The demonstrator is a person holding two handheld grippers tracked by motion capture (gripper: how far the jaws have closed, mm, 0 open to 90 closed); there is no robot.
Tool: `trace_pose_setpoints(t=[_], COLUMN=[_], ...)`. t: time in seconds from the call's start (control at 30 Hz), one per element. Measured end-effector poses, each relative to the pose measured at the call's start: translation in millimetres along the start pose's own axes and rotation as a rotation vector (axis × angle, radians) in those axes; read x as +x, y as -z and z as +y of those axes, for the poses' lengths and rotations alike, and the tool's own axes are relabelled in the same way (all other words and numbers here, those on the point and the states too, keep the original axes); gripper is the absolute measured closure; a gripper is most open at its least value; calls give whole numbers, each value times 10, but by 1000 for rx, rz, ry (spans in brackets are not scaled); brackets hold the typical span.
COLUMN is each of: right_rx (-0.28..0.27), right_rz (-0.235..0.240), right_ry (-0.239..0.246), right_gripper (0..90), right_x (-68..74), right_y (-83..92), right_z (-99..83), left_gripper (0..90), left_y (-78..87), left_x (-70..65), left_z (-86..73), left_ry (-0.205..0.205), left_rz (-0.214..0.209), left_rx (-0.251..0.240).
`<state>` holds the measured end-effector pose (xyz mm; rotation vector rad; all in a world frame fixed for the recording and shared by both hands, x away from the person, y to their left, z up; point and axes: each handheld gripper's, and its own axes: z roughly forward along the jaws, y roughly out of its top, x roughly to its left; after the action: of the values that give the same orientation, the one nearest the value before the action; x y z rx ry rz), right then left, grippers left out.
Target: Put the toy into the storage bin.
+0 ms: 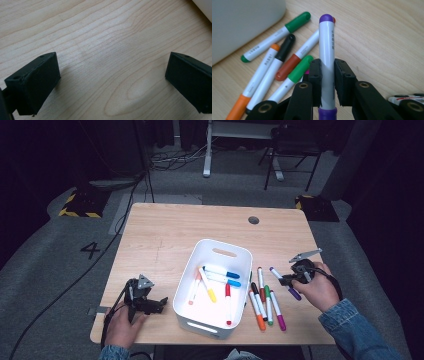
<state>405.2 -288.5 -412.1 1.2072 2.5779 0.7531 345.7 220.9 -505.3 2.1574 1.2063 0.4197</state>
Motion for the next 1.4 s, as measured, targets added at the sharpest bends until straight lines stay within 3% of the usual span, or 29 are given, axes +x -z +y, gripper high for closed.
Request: trace_pose_setpoints(t=[0.37, 0.67, 1.1, 1.4], right_rx=[-84, -116, -134, -138], right_rz=[33, 62, 104, 135], right_ry=[62, 108, 178, 233], right_gripper=[770, 770, 770, 770], right_x=[165, 307, 562, 747], right_y=[363, 563, 625, 575], right_z=[241, 428, 762, 1012], left_gripper=[0, 0, 0, 0], left_y=[-2, -1, -3, 0], left_x=[-10, -10, -12, -21], left_z=[-5, -5, -4, -5], left_ry=[6, 6, 8, 10], left_rz=[4, 4, 5, 3], left_rx=[-4, -3, -5, -1])
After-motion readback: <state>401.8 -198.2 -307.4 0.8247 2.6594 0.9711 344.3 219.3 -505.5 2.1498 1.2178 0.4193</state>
